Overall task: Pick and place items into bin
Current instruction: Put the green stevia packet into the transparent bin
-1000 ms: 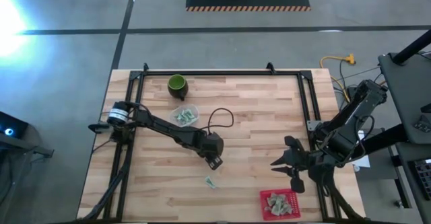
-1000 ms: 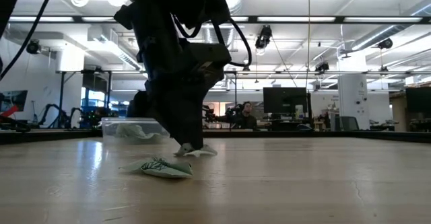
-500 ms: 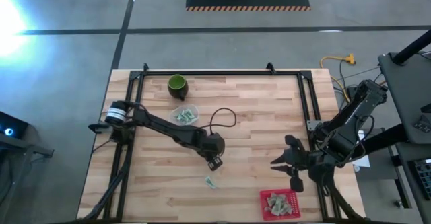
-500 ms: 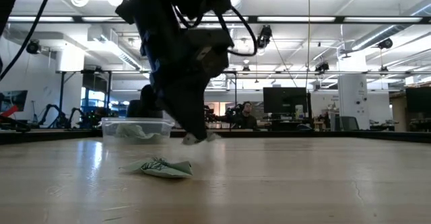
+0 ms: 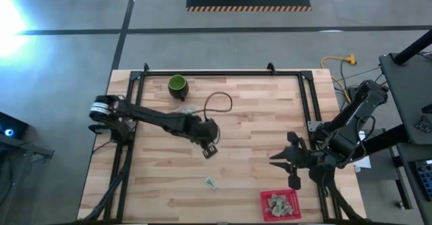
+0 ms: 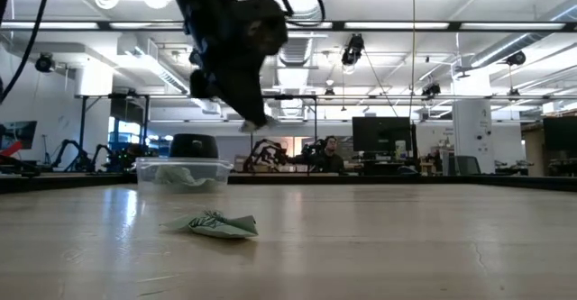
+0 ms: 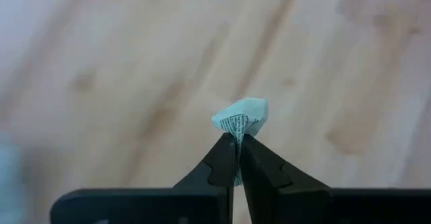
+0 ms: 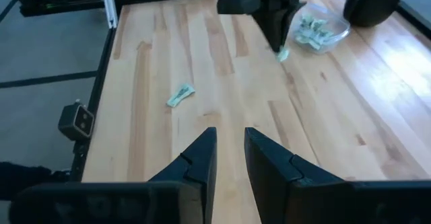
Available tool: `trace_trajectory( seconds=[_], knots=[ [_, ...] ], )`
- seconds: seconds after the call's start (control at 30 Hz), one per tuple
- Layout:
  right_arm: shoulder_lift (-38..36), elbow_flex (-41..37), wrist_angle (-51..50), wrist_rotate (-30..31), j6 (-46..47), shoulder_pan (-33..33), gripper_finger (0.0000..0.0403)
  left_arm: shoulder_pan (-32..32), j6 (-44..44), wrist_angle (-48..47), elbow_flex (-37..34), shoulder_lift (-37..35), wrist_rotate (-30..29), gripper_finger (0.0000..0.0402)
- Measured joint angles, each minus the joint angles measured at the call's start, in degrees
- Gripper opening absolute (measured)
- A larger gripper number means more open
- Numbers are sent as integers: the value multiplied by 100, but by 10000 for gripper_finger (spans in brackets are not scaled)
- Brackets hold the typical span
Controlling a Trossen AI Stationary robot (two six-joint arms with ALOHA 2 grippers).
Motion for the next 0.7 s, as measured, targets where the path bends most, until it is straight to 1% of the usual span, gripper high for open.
trace_trajectory(
  seconds=[0.13, 0.27, 0.37, 0.53, 0.7],
  knots=[
    [1, 0, 1, 181, -1, 0, 68, 191, 290, -623, -9, -381, -436, 4],
    [0, 0, 23, 223, 15, -32, 68, 406, 638, -1239, -22, -724, -822, 4],
    [1, 0, 58, 286, 28, -64, 68, 597, 985, -1659, -34, -857, -1133, 4],
    [1, 0, 133, 325, 32, -102, 68, 1027, 1489, -2070, -104, -911, -1222, 4],
    [1, 0, 270, 325, 47, -109, 68, 1413, 1754, -2091, -398, -911, -1211, 4]
  ],
)
